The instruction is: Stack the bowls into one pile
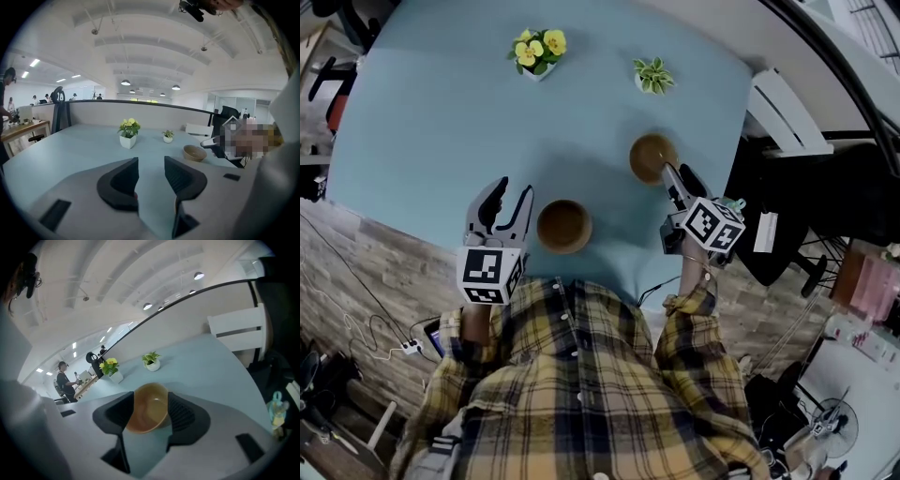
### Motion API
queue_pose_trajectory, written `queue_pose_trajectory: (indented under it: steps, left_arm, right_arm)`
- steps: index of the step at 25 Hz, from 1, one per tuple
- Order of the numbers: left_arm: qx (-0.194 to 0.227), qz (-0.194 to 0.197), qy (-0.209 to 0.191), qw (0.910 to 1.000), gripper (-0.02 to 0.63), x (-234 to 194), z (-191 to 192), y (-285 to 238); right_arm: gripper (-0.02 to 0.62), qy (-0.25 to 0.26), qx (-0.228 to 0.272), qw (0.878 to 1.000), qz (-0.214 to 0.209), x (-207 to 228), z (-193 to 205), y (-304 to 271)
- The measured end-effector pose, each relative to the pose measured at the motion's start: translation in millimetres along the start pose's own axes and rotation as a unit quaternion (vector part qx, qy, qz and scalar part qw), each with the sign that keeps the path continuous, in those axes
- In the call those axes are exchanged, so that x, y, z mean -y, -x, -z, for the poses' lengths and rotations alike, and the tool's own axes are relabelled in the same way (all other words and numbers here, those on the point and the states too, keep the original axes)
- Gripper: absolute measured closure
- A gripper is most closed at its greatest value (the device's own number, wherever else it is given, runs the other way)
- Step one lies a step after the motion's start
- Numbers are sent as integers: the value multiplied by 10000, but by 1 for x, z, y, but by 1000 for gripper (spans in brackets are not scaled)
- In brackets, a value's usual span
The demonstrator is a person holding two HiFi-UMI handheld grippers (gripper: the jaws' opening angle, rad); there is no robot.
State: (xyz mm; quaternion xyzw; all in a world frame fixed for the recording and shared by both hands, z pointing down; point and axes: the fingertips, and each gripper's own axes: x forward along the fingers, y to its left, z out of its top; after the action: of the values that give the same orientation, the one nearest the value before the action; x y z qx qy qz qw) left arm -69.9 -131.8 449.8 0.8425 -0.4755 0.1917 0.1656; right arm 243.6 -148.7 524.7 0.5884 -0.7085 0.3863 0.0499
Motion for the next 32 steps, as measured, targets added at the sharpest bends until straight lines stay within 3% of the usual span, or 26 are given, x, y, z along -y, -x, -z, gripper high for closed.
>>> queue_pose_trajectory:
  steps: [6, 15, 19, 23, 28, 32]
  left_arm:
    - [-73, -26, -4, 10000, 446, -5, -1, -9]
    - [-191, 8, 46, 9998, 448, -6, 3, -19]
    - [-207, 26, 55, 9998, 449, -7, 3, -21]
    - [-220, 28, 63, 9997, 451, -9, 3, -22]
    - [-222, 19, 64, 9997, 453, -9, 4, -22]
    - [-195, -7, 83, 9998, 453, -12, 4, -21]
  right_arm:
    - [387, -539, -212, 9983, 99, 25, 13, -16]
    - [390, -1474, -377, 9875, -405, 25, 26, -32]
    - [420, -1756, -389, 9825, -486, 25, 29, -34]
    - [497, -2096, -330, 9765, -380, 31, 31, -35]
    - [581, -1760, -425, 9834, -139, 34, 34, -32]
    - [581, -1424, -552, 9882, -123, 26, 34, -31]
